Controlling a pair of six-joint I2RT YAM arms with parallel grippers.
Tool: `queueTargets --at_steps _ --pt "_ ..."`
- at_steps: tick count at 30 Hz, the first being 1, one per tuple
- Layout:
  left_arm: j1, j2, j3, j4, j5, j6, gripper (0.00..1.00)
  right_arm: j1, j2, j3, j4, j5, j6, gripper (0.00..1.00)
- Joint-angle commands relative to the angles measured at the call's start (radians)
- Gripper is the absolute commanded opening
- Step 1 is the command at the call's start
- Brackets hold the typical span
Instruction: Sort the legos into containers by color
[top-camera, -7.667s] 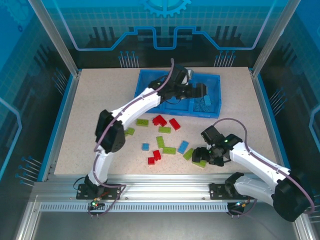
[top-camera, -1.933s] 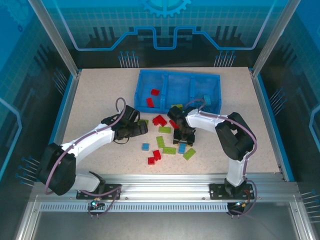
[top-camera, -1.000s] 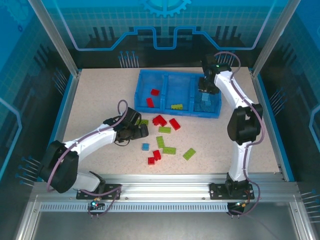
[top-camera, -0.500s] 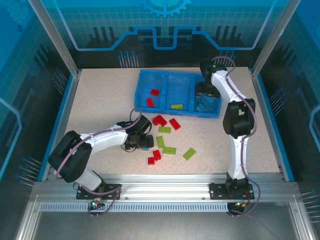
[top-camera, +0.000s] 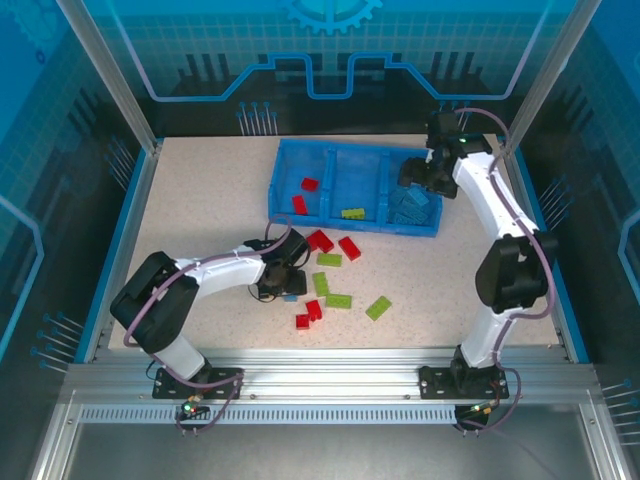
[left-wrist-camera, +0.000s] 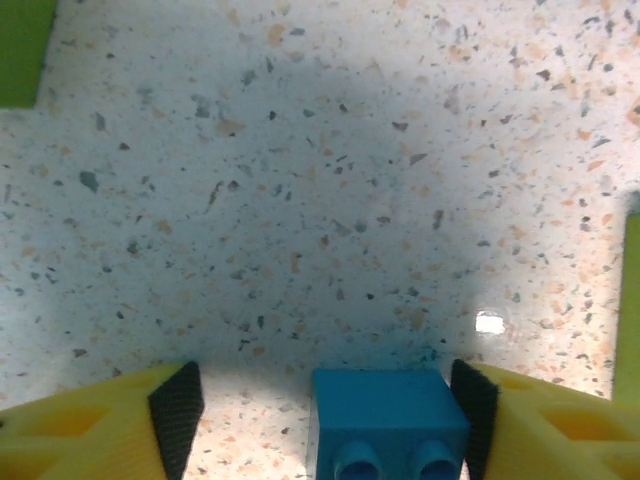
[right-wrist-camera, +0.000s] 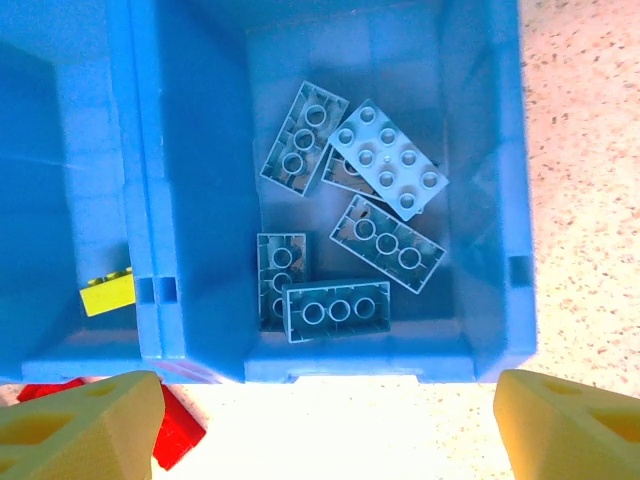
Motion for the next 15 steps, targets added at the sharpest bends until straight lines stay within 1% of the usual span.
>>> queueTargets --at_steps 1,6,15 --pt "-0.012 0.051 0.008 0.043 0.041 -0.019 0.64 -0.037 -0.040 -0.059 0.018 -0.040 0.010 0.88" --pt "-0.012 0.056 0.020 0.043 0.040 -0.026 0.52 -0.060 -0.100 -0.140 0.033 -0.042 0.015 0.87" --pt "-0.012 0.049 0.076 0.020 0.045 -0.016 0.43 -0.075 -0.172 -0.240 0.057 -0.027 0.014 0.88"
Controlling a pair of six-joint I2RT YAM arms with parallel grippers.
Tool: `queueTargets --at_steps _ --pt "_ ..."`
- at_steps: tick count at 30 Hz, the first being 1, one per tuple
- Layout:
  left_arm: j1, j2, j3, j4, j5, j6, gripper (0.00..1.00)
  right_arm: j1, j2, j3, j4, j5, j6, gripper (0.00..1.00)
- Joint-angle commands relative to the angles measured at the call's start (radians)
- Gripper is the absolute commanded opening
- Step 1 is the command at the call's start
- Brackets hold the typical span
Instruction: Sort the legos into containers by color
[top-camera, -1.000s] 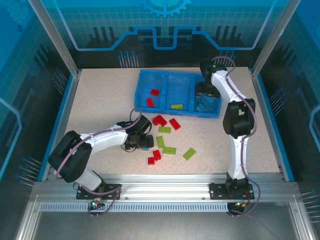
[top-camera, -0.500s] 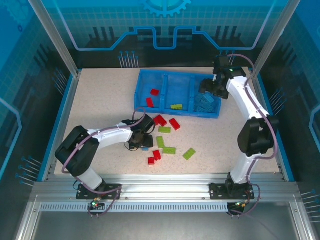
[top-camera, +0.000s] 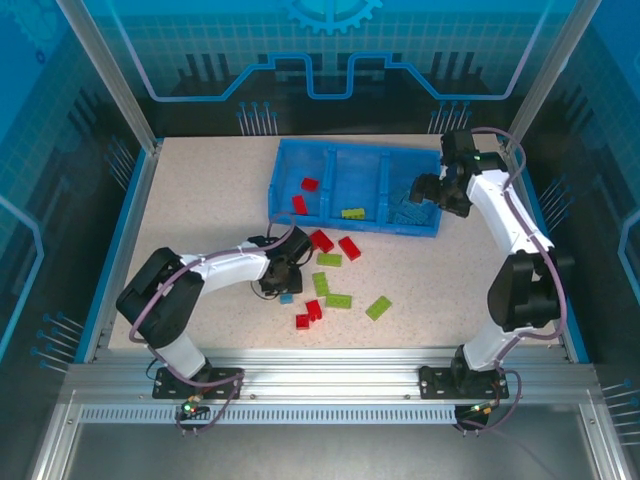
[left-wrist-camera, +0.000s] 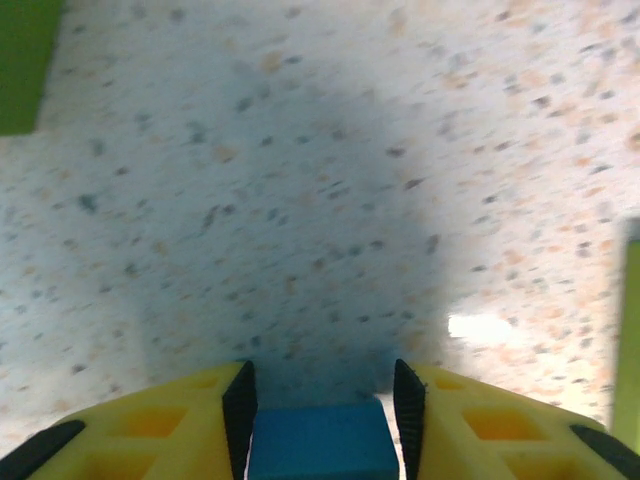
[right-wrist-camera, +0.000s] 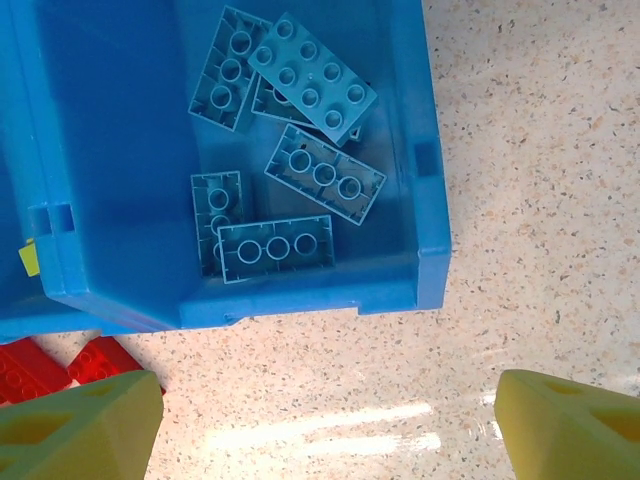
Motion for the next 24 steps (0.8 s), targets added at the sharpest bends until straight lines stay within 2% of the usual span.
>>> queueTargets --at_steps 1,10,13,24 --pt "-0.012 0.009 0.027 0.039 0.048 -0.012 0.42 -0.025 -0.039 -0.028 0.020 -0.006 0.009 0.88" --pt "-0.012 0.017 0.097 0.007 0.029 0.004 0.38 -0.031 -0.045 -0.054 0.035 -0.020 0.011 0.88" --pt "-0.012 0.019 0.107 -0.028 0.016 0.023 0.48 -0.030 -0.053 -0.069 0.034 -0.024 0.006 0.88" --pt "-0.028 -0.104 -0.027 -0.025 0.008 0.108 0.64 -0.031 -0.102 -0.187 0.061 -0.052 -0.017 0.88"
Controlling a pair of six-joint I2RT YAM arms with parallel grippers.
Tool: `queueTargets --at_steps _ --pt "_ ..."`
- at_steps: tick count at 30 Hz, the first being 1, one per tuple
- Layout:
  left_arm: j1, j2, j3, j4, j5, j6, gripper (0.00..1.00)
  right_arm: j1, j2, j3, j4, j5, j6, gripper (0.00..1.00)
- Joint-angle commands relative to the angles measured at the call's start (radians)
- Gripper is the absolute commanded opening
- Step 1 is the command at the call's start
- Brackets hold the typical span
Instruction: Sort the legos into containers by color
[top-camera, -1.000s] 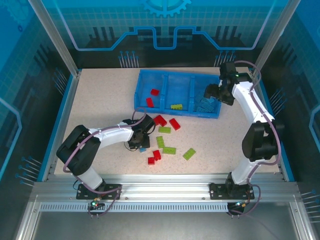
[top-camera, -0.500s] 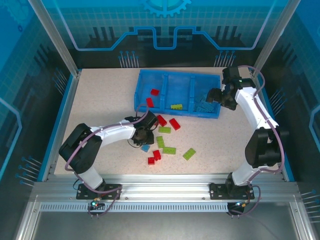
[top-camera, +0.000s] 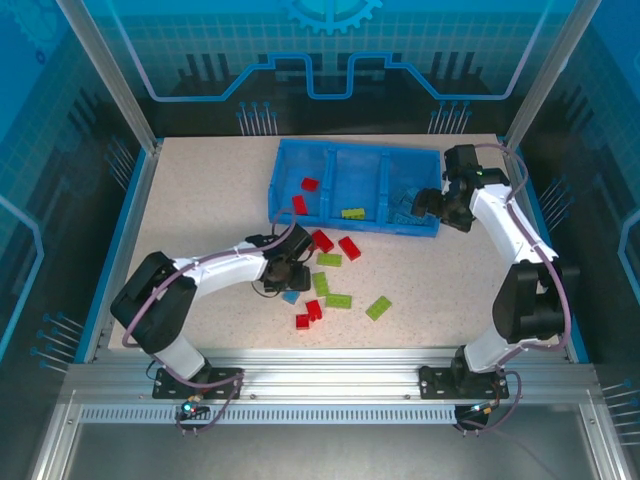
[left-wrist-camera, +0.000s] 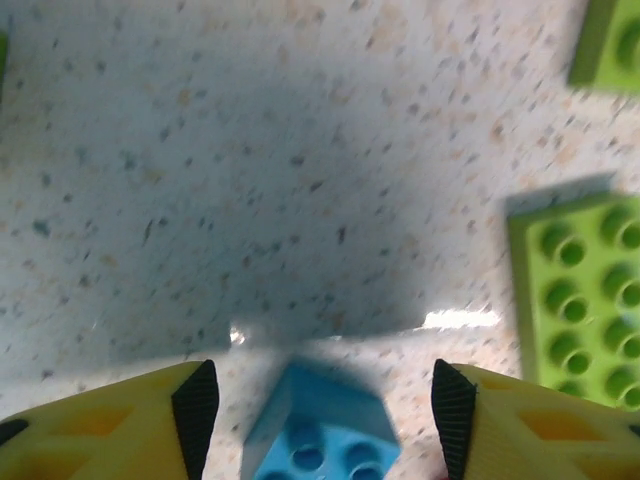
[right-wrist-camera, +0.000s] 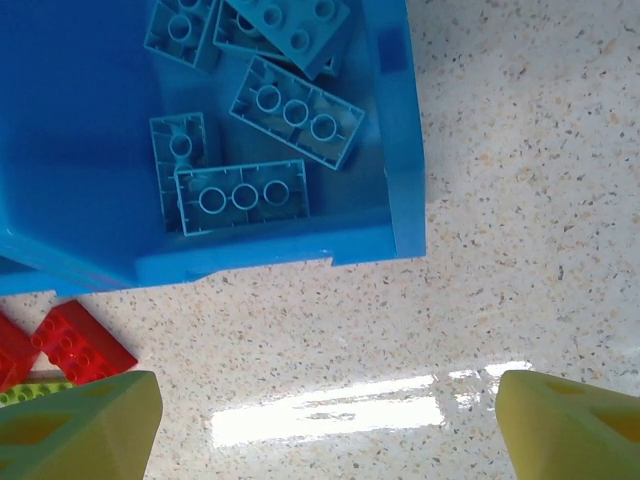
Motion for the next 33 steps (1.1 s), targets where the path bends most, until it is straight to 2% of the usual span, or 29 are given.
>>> queueTargets --at_steps 1,18,27,33 --pt "-0.016 -0.052 -0.028 -0.023 -0.012 0.043 0.65 -0.013 -0.030 -0.024 0.010 -0.021 -0.011 0.88" --pt "-0.036 -0.067 -0.096 0.048 0.018 0.097 0.65 -0.014 -0.047 -0.051 0.006 -0.019 0.009 0.88" --pt "-0.042 -0.019 -0.084 0.062 0.037 0.109 0.58 -0.013 -0.045 -0.052 0.005 -0.020 0.014 0.89" --pt "-0.042 0.004 -0.081 0.058 0.044 0.094 0.46 -0.014 -0.042 -0.057 0.009 -0.023 0.019 0.89"
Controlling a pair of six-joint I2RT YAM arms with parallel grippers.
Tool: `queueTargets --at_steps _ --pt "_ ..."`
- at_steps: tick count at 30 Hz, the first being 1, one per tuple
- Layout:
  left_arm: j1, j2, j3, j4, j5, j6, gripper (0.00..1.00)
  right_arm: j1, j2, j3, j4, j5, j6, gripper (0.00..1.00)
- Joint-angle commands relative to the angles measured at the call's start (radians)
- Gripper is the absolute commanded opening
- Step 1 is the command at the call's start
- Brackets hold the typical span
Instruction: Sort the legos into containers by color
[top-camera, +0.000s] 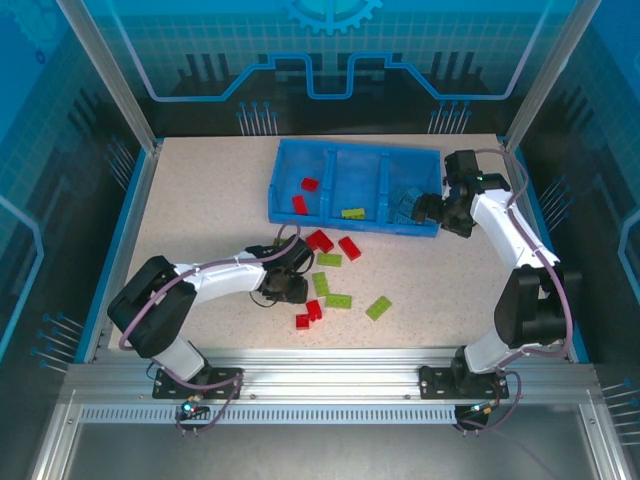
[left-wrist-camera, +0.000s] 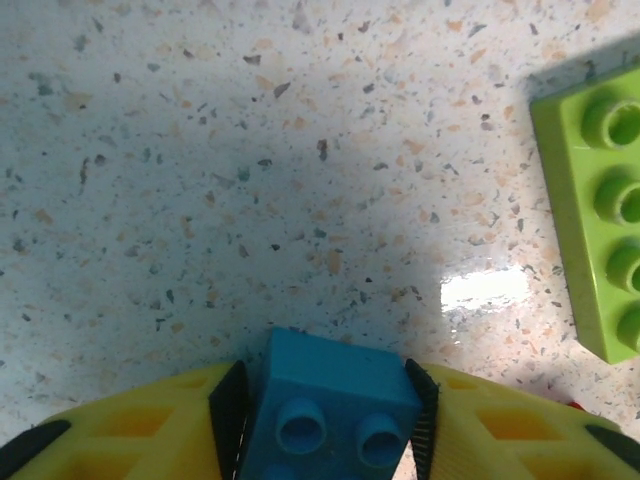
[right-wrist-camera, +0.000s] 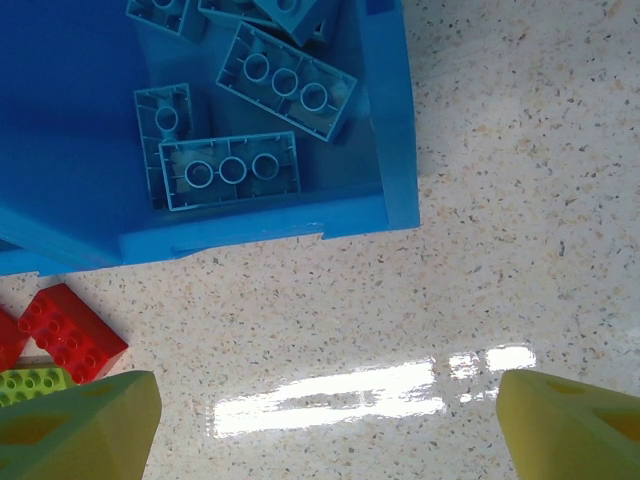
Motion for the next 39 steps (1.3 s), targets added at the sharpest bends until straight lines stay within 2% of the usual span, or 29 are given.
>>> queueTargets --at_steps 1,9,12,15,19,25,28,39 --pt "-0.008 0.017 -0.002 -0.006 0.024 -0.003 0.44 -0.014 -0.012 -0.012 0.002 -0.020 0.011 0.89" --pt "-0.008 0.025 0.019 -0.026 -0.012 -0.042 0.35 -0.013 -0.010 -0.008 0.002 -0.020 0.013 0.89" --pt "-0.005 0.030 0.069 -0.039 -0.029 -0.049 0.34 -0.014 -0.010 -0.012 0.006 -0.024 0.017 0.89" --pt "-0.005 0.041 0.173 -0.059 -0.042 -0.025 0.35 -0.013 -0.012 -0.026 0.016 -0.020 0.018 0.89" --pt "-0.002 0.100 0.397 -0.081 -0.037 0.029 0.36 -0.014 -0.010 -0.046 0.030 -0.019 0.015 0.89" --pt "-0.003 0.301 0.792 -0.097 0.062 0.079 0.36 -0.032 -0.025 -0.081 0.062 -0.034 0.011 0.88" --pt "-0.002 0.394 0.936 -0.077 0.127 0.082 0.36 -0.053 -0.046 -0.112 0.082 -0.040 0.015 0.88" --pt "-0.010 0.638 1.217 0.066 0.339 0.001 0.34 -0.124 -0.097 -0.228 0.141 -0.120 0.014 0.88"
